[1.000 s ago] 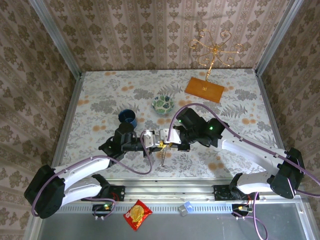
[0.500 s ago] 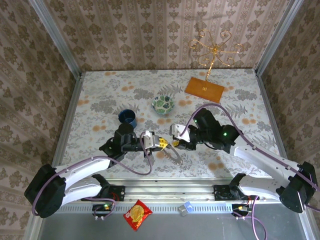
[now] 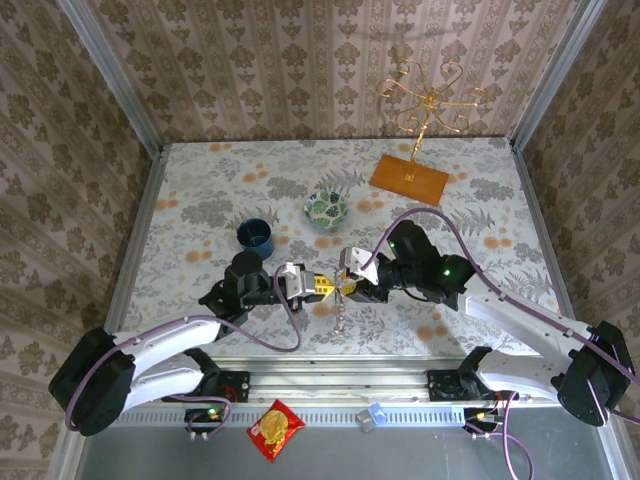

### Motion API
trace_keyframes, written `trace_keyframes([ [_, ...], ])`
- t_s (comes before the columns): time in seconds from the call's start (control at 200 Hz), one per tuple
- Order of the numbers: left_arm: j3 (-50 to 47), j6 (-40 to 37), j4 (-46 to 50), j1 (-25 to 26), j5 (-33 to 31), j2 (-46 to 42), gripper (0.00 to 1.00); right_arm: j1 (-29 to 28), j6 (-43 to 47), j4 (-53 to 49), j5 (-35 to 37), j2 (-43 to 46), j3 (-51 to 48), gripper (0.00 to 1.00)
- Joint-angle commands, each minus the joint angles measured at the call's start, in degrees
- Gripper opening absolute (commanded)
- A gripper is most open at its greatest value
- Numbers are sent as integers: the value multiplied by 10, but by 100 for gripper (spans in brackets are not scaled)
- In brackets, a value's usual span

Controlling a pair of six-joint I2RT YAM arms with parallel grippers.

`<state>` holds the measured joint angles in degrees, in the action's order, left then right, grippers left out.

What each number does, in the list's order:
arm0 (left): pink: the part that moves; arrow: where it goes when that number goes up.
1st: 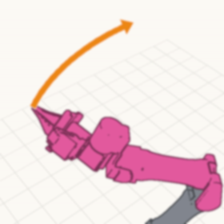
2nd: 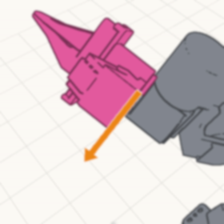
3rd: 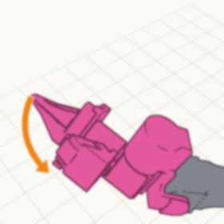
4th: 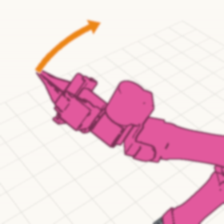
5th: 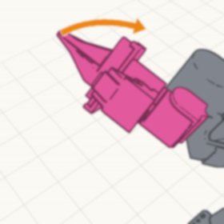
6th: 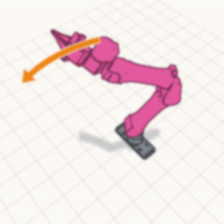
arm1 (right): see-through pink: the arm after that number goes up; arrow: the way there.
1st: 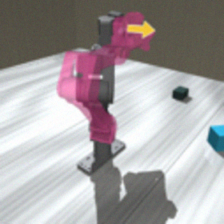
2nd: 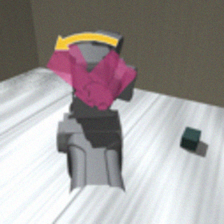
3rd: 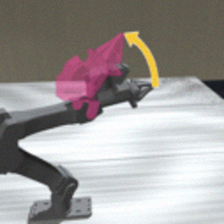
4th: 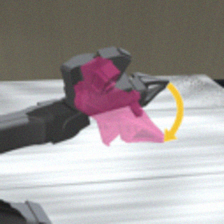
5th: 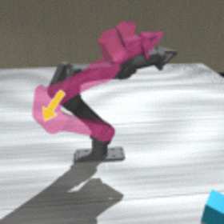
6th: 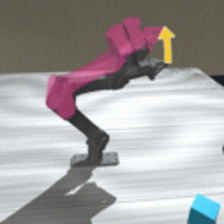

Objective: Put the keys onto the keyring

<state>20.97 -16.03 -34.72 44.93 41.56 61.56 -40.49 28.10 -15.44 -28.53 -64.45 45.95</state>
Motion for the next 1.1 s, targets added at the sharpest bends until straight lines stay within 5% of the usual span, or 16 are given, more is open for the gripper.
trace_keyframes([
  [0.0, -16, 36, -76, -3, 4, 0, 0, 0, -42, 64, 25, 21, -42, 33],
  [0.335, -34, 74, -152, -2, -11, 15, 0, -38, -136, 204, 46, 43, -139, 40],
  [0.69, -33, 79, -152, -2, -10, 15, 0, -51, -140, 289, 106, 10, -156, 41],
  [1.095, -29, 55, -114, -2, -33, 1, 0, -51, -121, 233, 114, 40, -145, 8],
])
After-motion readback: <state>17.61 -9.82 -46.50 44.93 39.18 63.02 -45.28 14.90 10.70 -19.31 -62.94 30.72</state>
